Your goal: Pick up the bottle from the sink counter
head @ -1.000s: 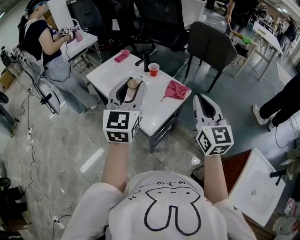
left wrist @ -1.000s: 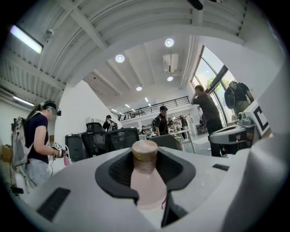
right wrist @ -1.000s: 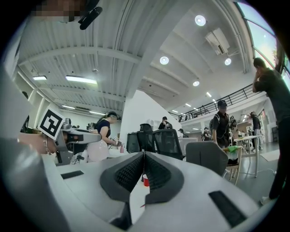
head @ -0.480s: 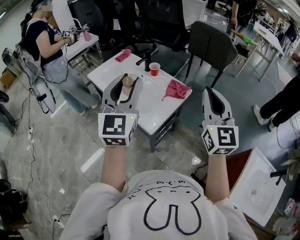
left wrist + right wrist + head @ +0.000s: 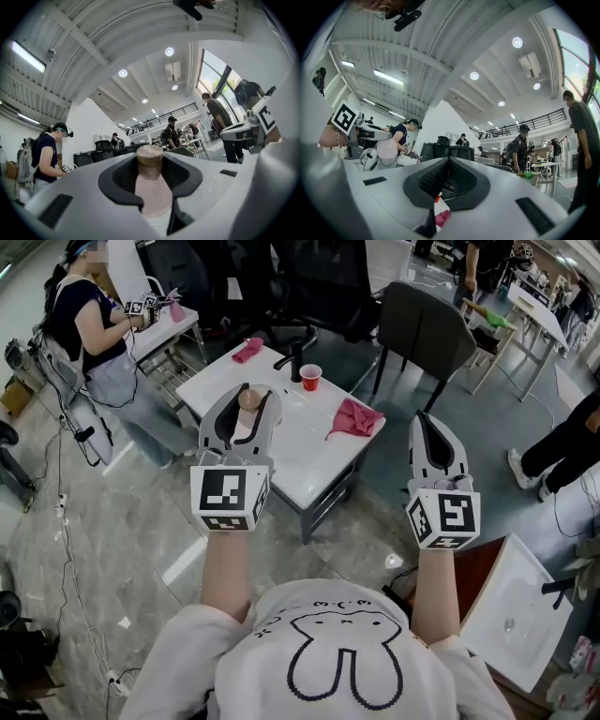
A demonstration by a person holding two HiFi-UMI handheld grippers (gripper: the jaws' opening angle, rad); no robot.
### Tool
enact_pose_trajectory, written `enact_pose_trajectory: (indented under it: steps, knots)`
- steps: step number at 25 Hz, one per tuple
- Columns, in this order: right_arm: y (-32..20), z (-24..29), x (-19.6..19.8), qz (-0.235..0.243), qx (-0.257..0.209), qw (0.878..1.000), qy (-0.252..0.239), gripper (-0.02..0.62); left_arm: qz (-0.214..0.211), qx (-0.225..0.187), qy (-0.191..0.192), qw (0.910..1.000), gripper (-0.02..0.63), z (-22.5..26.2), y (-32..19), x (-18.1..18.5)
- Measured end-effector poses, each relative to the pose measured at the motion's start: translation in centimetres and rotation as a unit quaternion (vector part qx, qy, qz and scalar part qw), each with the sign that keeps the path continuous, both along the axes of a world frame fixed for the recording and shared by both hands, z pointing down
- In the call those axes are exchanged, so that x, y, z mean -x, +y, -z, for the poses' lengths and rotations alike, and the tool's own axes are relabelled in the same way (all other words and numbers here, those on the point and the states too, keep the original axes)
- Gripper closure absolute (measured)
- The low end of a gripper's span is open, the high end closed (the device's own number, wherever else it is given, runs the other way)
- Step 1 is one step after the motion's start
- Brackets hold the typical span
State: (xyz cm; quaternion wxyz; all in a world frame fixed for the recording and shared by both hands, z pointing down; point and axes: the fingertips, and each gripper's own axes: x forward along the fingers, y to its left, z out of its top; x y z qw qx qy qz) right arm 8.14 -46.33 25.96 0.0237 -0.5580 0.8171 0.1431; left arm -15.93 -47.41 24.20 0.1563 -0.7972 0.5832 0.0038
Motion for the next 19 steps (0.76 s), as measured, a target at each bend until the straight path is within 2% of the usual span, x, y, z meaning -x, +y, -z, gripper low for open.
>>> enact_pose_trajectory:
  steps: [19]
  knots:
    - [-0.13, -0.16, -0.26, -0.004, 0.004, 1.000, 0.003, 0.566, -0.003, -0.003, 0.010, 0.9999, 0.465, 0.38, -0.57, -0.47]
